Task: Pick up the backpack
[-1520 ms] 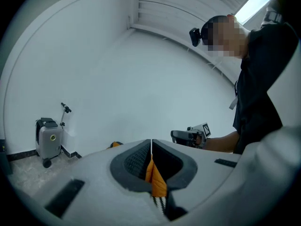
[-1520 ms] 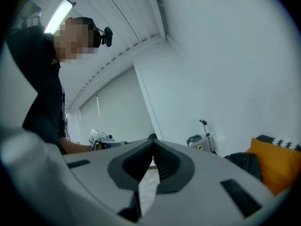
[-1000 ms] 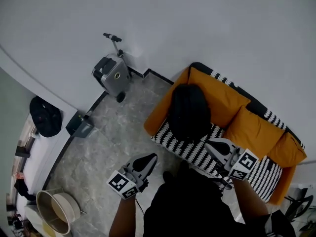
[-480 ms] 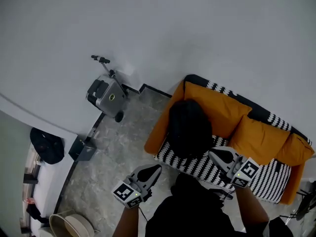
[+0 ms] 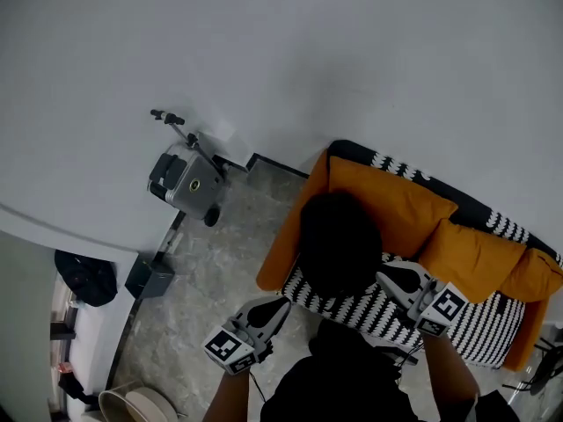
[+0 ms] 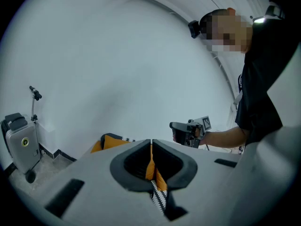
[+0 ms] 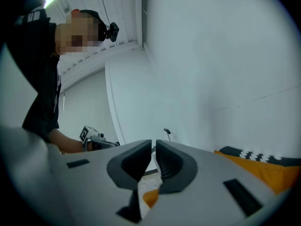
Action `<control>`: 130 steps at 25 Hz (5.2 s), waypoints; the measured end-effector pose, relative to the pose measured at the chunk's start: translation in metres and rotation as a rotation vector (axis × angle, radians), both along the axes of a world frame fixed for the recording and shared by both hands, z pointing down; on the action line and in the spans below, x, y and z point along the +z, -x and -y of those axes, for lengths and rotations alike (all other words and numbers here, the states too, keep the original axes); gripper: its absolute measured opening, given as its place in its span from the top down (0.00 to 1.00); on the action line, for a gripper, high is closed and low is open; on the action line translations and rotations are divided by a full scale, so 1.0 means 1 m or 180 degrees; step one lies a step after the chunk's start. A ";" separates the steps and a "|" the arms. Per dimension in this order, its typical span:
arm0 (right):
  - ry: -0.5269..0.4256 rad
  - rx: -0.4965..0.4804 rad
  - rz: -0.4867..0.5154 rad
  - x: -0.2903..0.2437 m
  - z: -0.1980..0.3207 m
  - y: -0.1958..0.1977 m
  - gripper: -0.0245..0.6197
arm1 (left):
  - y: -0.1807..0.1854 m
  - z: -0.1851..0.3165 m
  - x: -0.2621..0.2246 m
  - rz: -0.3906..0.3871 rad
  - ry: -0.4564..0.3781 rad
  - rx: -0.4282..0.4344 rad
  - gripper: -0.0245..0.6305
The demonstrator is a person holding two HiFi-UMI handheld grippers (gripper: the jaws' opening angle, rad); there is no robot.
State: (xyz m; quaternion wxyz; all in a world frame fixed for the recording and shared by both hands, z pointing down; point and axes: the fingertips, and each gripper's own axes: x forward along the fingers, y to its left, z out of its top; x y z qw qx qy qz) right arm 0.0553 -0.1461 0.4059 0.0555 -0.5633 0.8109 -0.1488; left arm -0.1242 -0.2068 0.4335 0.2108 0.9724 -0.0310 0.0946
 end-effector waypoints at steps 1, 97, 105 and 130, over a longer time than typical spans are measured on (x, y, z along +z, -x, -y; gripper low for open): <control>0.0017 -0.0001 -0.0005 0.003 0.004 -0.005 0.92 | -0.004 0.004 0.000 0.0015 0.0002 -0.0002 0.92; 0.1996 -0.0857 -0.1248 0.347 0.207 -0.132 0.74 | -0.182 0.203 0.317 0.1348 -0.0194 0.0317 0.71; 0.2097 -0.0862 -0.1274 0.357 0.208 -0.133 0.74 | -0.184 0.203 0.324 0.1417 -0.0193 0.0332 0.71; 0.1996 -0.0662 -0.1279 0.347 0.200 -0.126 0.85 | -0.184 0.191 0.326 0.1425 -0.0039 0.0314 0.82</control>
